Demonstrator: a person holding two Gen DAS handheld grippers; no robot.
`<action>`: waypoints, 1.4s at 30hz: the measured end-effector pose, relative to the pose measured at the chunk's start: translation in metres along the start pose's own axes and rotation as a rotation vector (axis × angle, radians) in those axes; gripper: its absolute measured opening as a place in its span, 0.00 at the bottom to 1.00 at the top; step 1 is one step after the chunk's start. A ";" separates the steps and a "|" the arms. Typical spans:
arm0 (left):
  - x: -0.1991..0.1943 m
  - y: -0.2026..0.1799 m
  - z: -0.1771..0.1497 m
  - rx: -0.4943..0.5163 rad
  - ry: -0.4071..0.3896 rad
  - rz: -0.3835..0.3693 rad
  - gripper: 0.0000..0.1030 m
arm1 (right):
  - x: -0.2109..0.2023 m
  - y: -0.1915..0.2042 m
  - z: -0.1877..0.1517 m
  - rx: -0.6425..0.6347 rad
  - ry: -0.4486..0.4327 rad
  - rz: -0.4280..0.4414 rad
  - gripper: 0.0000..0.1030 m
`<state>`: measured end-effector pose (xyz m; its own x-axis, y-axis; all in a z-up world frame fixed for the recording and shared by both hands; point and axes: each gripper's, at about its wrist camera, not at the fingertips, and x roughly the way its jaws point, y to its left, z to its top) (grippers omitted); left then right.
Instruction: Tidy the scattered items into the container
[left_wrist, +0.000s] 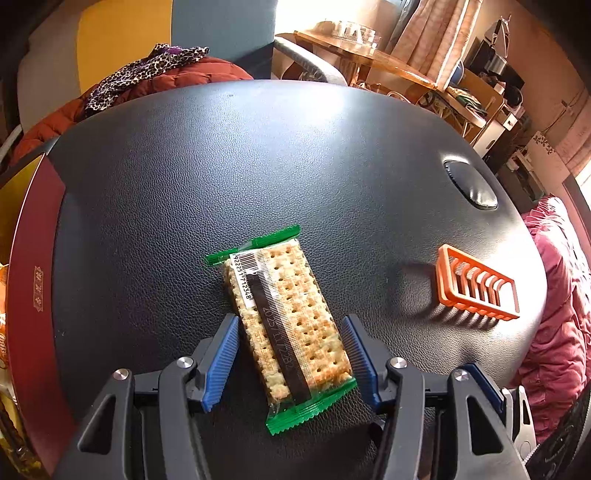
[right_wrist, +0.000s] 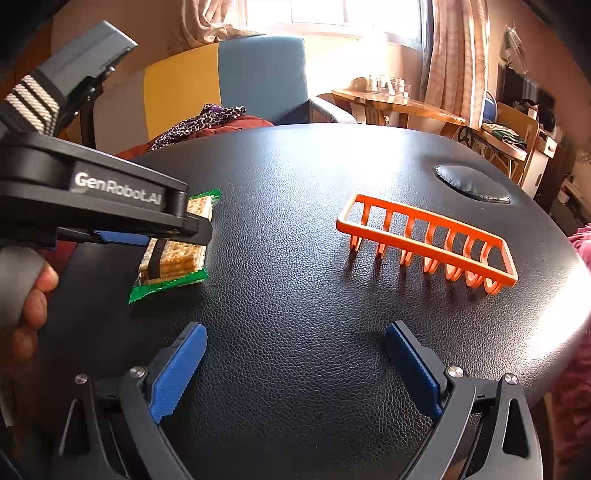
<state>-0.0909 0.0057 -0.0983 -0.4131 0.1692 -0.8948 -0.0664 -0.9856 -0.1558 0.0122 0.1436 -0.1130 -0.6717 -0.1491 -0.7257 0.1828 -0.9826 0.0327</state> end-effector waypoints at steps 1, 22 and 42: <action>0.003 -0.001 0.000 0.015 0.008 0.006 0.60 | 0.000 0.000 0.000 0.000 0.000 0.000 0.95; -0.011 0.017 -0.020 0.092 -0.062 -0.029 0.52 | 0.003 0.000 0.002 -0.006 0.008 0.002 0.95; -0.024 0.033 -0.052 0.134 -0.093 -0.023 0.53 | -0.034 -0.128 0.067 0.105 -0.019 0.095 0.58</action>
<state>-0.0360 -0.0309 -0.1034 -0.4918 0.1966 -0.8482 -0.1946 -0.9744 -0.1130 -0.0363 0.2674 -0.0462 -0.6683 -0.2435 -0.7029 0.1712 -0.9699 0.1733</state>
